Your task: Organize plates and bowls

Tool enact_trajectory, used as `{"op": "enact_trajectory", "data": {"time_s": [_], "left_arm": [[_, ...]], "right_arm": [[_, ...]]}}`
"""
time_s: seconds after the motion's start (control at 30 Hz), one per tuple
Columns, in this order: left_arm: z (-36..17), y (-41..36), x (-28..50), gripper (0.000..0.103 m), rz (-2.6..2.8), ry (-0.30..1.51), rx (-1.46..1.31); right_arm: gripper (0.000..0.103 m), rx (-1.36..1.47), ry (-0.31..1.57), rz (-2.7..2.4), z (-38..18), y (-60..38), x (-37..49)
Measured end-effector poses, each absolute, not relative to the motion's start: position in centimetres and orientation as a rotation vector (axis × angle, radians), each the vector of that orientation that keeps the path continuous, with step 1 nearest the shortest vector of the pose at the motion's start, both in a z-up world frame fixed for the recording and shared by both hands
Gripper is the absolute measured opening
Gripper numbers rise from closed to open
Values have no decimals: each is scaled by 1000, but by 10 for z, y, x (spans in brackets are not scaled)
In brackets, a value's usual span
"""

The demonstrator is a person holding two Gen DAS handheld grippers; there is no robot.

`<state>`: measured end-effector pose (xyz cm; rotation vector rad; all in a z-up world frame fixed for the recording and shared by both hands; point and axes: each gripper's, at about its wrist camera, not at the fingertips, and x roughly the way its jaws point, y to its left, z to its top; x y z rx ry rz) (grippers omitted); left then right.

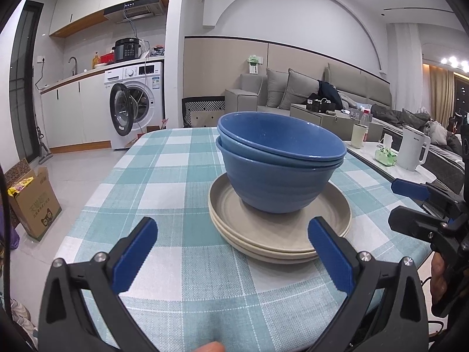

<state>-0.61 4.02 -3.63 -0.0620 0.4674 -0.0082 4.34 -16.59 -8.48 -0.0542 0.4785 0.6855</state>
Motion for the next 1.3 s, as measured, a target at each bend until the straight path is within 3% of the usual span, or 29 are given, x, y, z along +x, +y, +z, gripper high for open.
{"op": "enact_trajectory", "data": {"time_s": [1.3], "left_arm": [[-38,41,-8,103,8,455,-74]], "right_arm": [[103,-73,479,692,-90,-161,42]]}}
